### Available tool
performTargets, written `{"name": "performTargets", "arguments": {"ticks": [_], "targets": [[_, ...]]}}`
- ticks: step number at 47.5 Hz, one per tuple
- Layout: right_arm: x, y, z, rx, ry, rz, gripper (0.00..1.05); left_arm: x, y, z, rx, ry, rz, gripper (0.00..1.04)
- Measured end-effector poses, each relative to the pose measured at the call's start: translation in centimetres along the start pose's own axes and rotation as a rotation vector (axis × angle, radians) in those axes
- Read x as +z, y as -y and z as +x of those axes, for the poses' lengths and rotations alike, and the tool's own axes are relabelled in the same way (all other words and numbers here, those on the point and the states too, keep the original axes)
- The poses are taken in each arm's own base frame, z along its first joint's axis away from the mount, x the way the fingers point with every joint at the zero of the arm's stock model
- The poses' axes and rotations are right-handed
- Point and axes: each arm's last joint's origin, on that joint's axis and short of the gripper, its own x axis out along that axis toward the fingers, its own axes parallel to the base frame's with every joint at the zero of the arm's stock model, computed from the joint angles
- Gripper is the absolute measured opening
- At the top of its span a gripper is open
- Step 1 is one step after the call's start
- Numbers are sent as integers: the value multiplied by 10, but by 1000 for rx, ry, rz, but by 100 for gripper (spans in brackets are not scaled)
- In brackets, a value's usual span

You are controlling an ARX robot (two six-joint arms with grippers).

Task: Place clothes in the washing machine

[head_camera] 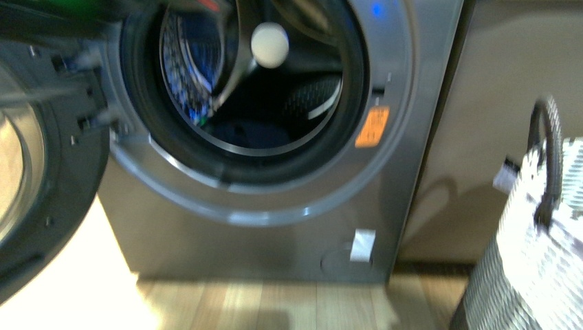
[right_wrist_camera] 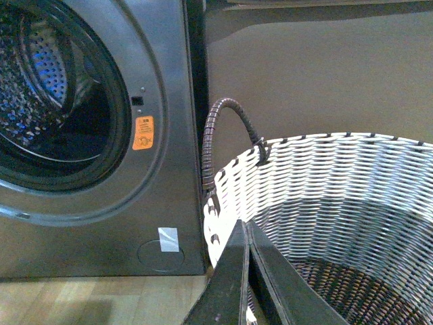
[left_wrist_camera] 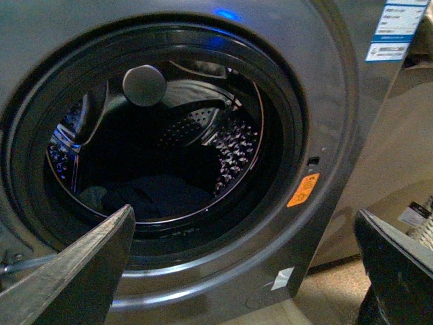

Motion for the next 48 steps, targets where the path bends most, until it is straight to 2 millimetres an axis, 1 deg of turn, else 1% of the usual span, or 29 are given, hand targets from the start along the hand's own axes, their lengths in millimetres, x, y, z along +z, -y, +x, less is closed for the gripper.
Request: {"name": "performTargets", "arguments": {"ticks": [9,12,14,17,21,25,30,32,36,42,48], "targets": [[0,0,0,0,0,0,2,5,0,-65,32,43,6,98],[0,0,0,0,0,0,2,0,1,-85,201,-13,-2,87],[0,0,0,0,0,0,2,-7,0,-97,285,-32,-2,80],[0,0,0,0,0,0,2,-18,0,-109,327,-29,-1,70],[0,0,0,0,0,0,2,-26,-1,-117,336,-12,0,55],[0,0,0,0,0,0,2,-41,-3,-122,340,-33,-1,41],[0,0,0,0,0,0,2,-54,-4,-128,338,-46,-2,23],[0,0,0,0,0,0,2,-58,-6,-131,316,-48,-3,16],[0,0,0,0,0,0,2,-66,-11,-137,335,-48,-5,3],[0,0,0,0,0,0,2,-72,-10,-144,346,-30,-1,4],[0,0,0,0,0,0,2,-84,-8,-150,344,-33,-2,4]]}}
